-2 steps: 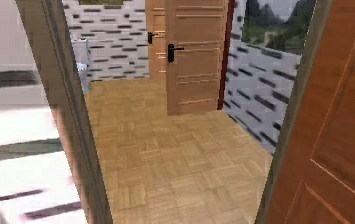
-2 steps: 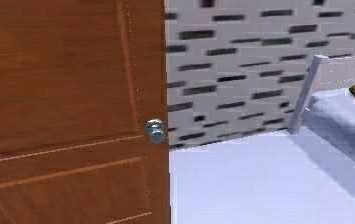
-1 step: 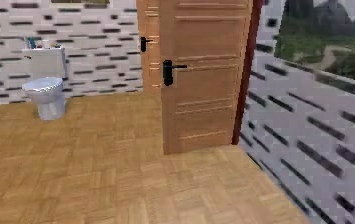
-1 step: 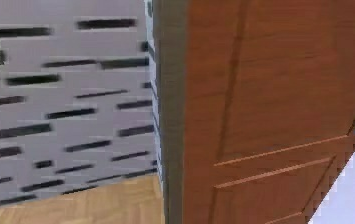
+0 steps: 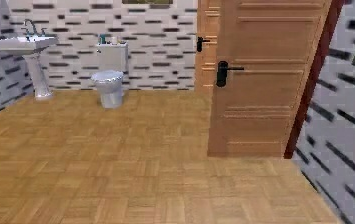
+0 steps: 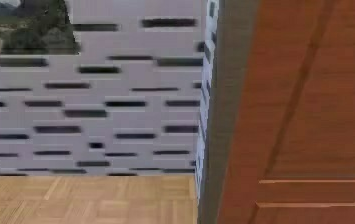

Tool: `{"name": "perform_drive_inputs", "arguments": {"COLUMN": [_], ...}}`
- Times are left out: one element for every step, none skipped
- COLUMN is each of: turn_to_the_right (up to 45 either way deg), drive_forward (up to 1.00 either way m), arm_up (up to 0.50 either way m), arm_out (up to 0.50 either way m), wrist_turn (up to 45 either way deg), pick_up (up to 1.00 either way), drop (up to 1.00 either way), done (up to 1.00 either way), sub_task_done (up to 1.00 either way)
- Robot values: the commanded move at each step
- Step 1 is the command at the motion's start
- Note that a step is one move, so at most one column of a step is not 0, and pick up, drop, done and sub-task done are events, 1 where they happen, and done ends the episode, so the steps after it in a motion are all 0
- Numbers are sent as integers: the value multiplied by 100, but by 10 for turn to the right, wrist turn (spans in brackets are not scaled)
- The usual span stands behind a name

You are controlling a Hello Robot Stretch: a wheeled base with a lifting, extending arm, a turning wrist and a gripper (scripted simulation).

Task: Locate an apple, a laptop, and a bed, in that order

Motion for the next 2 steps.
{"name": "perform_drive_inputs", "arguments": {"turn_to_the_right": [0, 0], "drive_forward": [100, 60], "arm_up": [0, 0], "arm_out": [0, 0], "wrist_turn": [0, 0], "pick_up": [0, 0], "drop": [0, 0], "done": [0, 0], "sub_task_done": [0, 0]}}
